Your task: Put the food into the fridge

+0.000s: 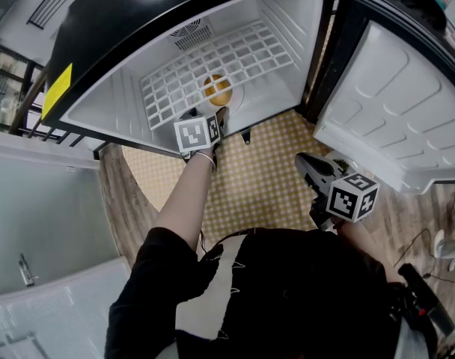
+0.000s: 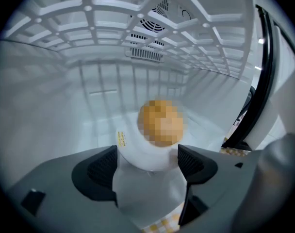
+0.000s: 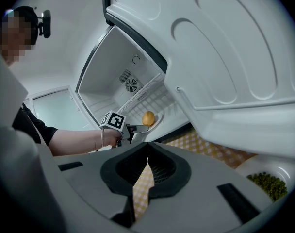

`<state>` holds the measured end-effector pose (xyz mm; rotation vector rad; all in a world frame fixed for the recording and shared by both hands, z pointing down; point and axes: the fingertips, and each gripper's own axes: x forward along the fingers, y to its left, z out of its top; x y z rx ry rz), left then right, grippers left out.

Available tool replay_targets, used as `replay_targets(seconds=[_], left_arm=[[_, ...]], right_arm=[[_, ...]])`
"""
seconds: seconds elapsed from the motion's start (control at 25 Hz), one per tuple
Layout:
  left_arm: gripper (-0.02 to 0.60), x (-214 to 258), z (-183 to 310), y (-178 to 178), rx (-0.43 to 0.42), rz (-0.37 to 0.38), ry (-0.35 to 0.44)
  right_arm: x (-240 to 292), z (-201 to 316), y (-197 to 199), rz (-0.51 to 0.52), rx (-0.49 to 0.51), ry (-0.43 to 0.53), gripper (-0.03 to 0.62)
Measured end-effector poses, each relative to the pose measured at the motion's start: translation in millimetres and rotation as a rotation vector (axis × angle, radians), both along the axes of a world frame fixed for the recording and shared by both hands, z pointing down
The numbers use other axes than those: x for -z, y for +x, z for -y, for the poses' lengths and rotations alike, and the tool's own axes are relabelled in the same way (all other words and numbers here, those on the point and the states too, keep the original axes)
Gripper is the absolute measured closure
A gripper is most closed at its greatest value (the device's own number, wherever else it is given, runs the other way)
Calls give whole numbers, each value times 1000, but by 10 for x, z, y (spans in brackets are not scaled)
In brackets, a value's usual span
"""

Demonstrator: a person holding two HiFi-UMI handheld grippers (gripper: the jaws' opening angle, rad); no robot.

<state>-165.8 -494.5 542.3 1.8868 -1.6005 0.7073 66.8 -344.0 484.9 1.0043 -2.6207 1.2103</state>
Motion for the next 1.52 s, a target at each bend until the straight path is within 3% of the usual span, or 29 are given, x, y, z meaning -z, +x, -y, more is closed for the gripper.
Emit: replay_targets(seconds=[0.24, 0.44, 0.6, 0.64, 0.72, 0.92, 1.08, 1.52], left_arm=[[202, 86, -54, 136, -97, -22, 27], [206, 257, -129, 245, -151, -50, 116], [221, 370, -228, 273, -192, -17, 168], [268, 394, -273, 295, -209, -22, 173], [465, 440, -398, 375, -257, -46, 177], [488, 525, -774, 490, -300, -7, 195], [528, 651, -1083, 601, -260, -80, 234], [568, 1283, -2050, 1165, -249, -299, 393]], right_arm=[[15, 0, -12, -2, 3, 3, 579], [61, -23, -50, -9, 16, 15, 579], [126, -56, -78, -16, 32, 31, 579], [149, -65, -87, -17, 39, 37, 579], [204, -85, -106, -18, 53, 50, 579], [381, -120, -181, -13, 103, 90, 579], [498, -110, -286, -10, 167, 127, 579], [686, -464, -551, 35, 316, 168, 579]])
